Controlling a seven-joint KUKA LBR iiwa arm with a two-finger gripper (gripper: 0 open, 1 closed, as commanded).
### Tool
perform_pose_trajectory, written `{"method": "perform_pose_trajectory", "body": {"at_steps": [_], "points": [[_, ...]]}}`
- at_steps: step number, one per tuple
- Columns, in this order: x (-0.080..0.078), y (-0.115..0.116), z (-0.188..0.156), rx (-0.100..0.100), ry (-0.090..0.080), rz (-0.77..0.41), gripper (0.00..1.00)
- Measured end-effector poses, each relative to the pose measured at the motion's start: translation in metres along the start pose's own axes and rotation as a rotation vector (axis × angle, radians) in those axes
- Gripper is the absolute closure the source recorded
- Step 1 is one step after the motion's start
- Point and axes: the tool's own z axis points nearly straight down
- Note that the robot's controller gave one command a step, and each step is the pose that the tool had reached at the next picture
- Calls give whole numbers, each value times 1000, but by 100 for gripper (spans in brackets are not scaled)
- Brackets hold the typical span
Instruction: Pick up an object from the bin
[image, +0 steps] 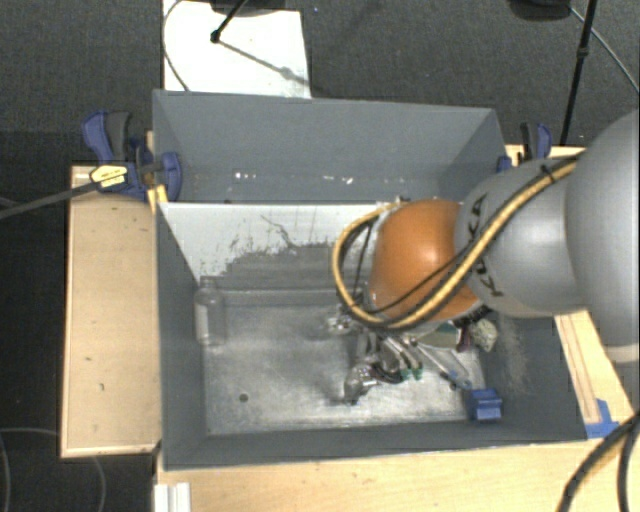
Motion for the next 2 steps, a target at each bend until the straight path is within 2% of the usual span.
{"method": "perform_pose_trajectory", "body": {"at_steps": [1, 2], "points": [[37, -69, 5, 0, 0, -23, 0], [14, -132, 9, -10, -5, -143, 0]]}}
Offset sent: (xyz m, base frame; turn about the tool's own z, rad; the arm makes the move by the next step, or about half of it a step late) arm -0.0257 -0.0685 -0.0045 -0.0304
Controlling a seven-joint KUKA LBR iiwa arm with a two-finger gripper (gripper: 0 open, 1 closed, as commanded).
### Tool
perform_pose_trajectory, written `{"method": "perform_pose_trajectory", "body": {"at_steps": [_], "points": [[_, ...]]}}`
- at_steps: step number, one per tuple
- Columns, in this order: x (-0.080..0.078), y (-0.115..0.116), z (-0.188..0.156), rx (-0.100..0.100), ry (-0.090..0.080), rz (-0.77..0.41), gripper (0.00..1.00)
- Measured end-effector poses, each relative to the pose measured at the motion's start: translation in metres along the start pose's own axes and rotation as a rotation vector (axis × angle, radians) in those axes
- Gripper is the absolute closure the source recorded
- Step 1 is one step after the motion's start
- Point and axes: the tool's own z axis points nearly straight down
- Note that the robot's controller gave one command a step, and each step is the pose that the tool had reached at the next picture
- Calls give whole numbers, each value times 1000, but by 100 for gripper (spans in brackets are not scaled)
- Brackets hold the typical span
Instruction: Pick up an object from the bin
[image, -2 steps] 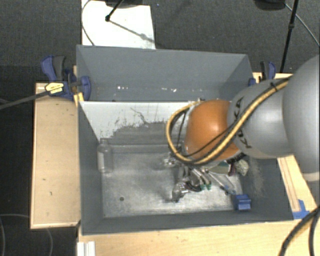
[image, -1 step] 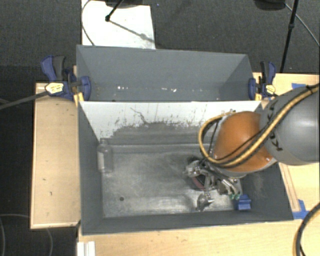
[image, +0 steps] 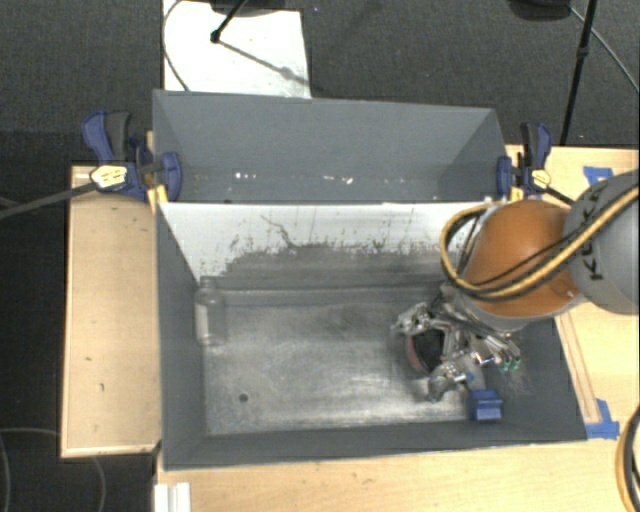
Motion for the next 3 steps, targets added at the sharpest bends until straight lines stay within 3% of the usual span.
{"method": "perform_pose_trajectory", "body": {"at_steps": [1, 2, 3], "points": [[-17, -52, 8, 4, -7, -254, 0], [-17, -56, 6, 10, -8, -245, 100], [-7, -59, -141, 12, -3, -419, 100]]}}
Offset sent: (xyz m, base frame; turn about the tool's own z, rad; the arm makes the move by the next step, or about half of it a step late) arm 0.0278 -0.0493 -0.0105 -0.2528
